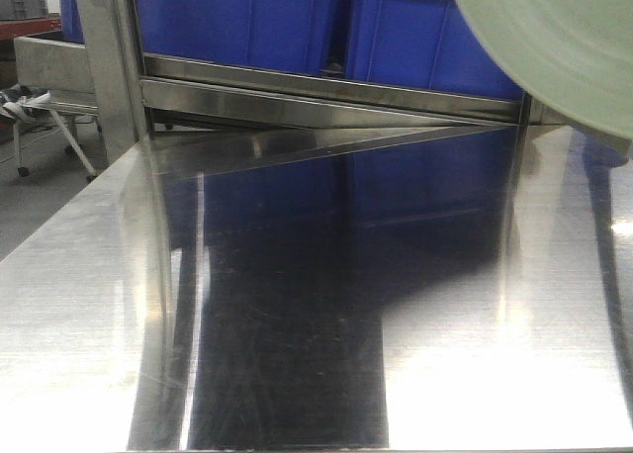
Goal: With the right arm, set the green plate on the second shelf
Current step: 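Lift the green plate up off the table with the right gripper, then drive the base to the bin shelf, holding the plate in the right gripper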
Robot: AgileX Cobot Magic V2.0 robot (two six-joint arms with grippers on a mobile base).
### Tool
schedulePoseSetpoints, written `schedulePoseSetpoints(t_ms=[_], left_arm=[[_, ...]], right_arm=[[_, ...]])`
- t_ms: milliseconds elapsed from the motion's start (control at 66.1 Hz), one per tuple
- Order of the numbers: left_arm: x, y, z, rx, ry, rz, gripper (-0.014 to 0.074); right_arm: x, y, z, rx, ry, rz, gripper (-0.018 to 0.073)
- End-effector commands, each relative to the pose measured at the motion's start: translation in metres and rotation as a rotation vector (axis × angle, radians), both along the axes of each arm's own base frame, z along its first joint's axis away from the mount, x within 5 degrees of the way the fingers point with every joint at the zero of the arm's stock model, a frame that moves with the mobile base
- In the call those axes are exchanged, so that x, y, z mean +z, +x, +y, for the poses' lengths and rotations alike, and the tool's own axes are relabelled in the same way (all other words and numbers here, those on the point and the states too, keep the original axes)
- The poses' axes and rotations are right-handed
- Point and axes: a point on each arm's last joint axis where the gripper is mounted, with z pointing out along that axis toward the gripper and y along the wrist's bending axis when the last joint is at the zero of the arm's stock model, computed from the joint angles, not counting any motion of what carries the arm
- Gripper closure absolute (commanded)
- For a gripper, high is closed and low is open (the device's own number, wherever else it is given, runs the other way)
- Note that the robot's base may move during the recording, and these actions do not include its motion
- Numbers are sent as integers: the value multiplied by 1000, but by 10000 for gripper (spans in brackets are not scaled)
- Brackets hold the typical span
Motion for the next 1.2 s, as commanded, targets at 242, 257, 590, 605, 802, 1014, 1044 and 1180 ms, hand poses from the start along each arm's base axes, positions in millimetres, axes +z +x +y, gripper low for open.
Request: schedulePoseSetpoints(t_ms=[242,257,590,605,802,1014,1044,1180], left_arm=[[-5,0,-1,-12,-3,-62,466],[-5,0,-1,-12,-3,-62,466],[-5,0,-1,-12,-3,-62,466],[-5,0,-1,-12,-3,-62,466],[-5,0,-1,-12,-3,-62,466],[-5,0,-1,-12,-3,-62,466],[-5,0,-1,-12,-3,-62,466],[-5,0,-1,-12,-3,-62,466]], right_arm=[[10,0,4,44,18,-232,535],[10,0,4,44,18,-232,535],[10,0,4,43,18,-230,535],[10,0,4,43,18,-230,535],[10,0,4,43,18,-230,535],[10,0,4,43,18,-229,535],[10,0,4,43,18,-229,535],[10,0,4,43,18,-229,535]])
